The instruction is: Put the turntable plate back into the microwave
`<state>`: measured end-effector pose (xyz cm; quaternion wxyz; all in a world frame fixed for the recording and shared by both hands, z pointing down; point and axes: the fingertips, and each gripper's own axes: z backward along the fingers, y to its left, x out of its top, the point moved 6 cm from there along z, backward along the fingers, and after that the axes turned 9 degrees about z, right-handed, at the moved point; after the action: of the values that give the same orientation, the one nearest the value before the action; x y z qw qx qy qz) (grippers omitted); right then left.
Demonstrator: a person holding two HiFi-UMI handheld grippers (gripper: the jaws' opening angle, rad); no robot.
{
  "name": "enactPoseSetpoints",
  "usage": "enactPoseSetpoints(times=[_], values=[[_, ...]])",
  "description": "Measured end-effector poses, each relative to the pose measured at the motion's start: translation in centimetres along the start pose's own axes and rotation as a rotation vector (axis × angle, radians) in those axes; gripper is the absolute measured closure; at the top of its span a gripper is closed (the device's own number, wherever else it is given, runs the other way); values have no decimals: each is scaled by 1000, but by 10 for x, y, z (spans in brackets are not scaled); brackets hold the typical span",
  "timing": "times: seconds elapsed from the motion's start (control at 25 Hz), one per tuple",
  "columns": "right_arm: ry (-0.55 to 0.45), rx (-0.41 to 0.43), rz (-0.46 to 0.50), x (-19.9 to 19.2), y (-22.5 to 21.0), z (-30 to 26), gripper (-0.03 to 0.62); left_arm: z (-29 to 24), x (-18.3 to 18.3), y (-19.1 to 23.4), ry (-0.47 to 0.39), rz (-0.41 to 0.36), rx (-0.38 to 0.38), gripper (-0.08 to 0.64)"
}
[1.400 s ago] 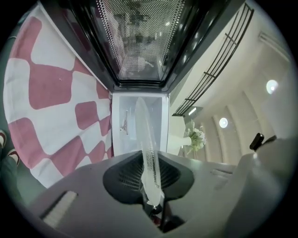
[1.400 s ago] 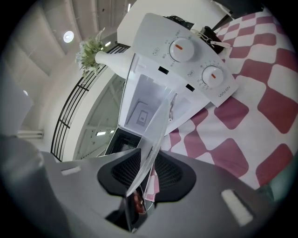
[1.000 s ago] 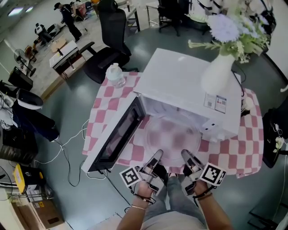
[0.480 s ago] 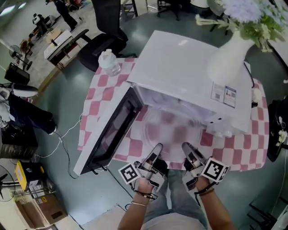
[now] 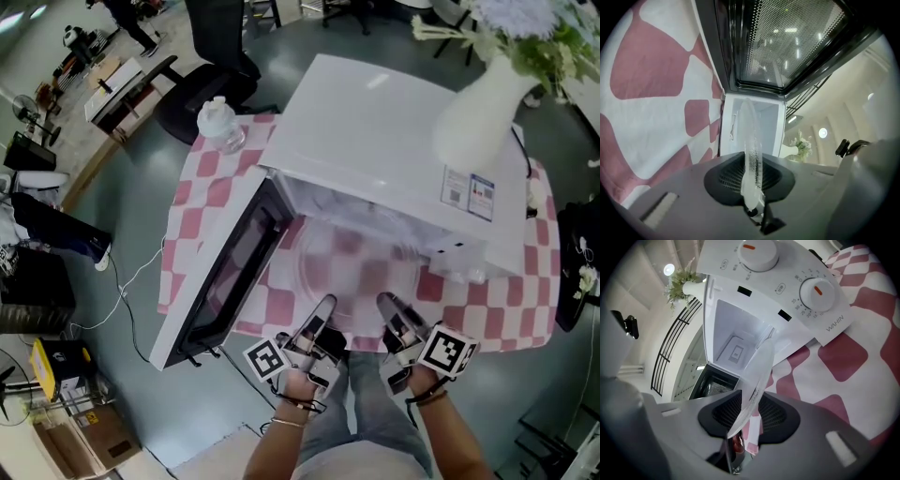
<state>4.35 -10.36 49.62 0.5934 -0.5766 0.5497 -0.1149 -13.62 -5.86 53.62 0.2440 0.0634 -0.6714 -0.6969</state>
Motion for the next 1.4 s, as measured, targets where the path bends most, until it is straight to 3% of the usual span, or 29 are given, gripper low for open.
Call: enactPoseSetpoints(times=[0.48, 0.76, 1.08, 1.4], values=[[-19, 1, 16, 8, 5, 9, 445, -14, -3, -2, 43, -12, -7, 525], [-29, -42, 34, 10, 4, 25, 440, -19, -3, -4, 36, -8, -13, 525], [-55, -214, 159, 12, -4, 57, 443, -21, -1, -3, 21, -14, -12, 525], [-51, -432, 429, 18, -7, 76, 449, -25, 3, -5, 2, -37, -9, 523]])
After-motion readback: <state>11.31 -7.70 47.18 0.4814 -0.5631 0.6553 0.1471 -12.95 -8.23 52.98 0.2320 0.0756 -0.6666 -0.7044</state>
